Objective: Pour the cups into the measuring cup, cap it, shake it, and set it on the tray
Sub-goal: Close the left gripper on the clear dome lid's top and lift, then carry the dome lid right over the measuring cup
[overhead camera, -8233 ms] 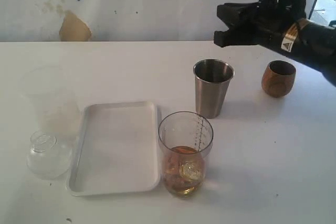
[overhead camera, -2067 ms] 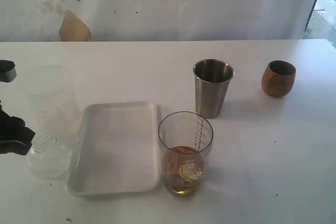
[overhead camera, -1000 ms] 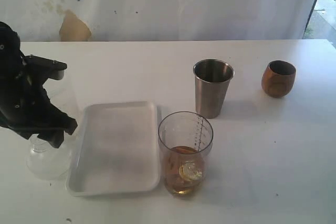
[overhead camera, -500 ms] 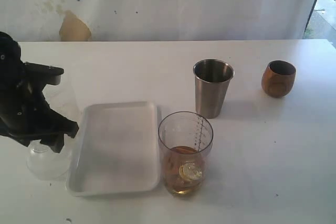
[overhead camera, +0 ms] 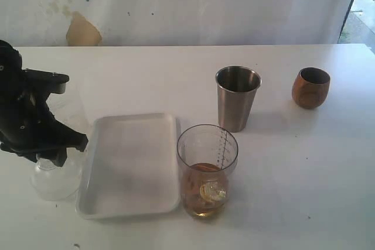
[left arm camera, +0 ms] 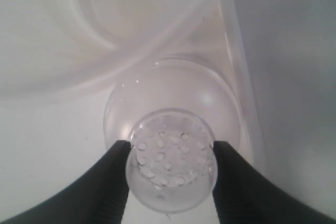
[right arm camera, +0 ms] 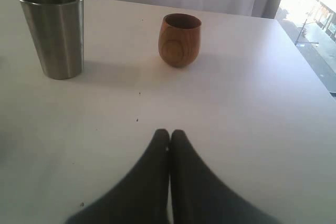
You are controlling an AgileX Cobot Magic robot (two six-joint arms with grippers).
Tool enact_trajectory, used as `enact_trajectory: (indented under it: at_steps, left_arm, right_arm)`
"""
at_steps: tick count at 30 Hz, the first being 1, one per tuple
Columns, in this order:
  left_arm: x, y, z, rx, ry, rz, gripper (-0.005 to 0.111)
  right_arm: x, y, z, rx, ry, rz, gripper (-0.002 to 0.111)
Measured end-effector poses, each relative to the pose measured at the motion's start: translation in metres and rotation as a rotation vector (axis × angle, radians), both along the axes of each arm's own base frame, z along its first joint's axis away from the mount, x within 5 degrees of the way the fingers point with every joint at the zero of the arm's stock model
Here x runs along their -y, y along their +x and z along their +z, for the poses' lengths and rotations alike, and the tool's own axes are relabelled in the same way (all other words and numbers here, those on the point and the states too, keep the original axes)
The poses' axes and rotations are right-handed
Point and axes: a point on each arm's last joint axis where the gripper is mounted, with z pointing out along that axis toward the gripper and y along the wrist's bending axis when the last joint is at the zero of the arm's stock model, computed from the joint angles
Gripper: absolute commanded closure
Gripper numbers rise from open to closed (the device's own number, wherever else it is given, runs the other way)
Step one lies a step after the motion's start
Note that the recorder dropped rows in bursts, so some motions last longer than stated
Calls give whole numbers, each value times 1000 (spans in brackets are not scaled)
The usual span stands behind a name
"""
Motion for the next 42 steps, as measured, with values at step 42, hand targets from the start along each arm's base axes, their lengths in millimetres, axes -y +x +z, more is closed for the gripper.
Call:
enact_trajectory:
  at_steps: [42]
  left_arm:
    - [122,-49,185,199,-248,-507,107]
  right_arm:
    - [0,0,0,-2,0,0,108]
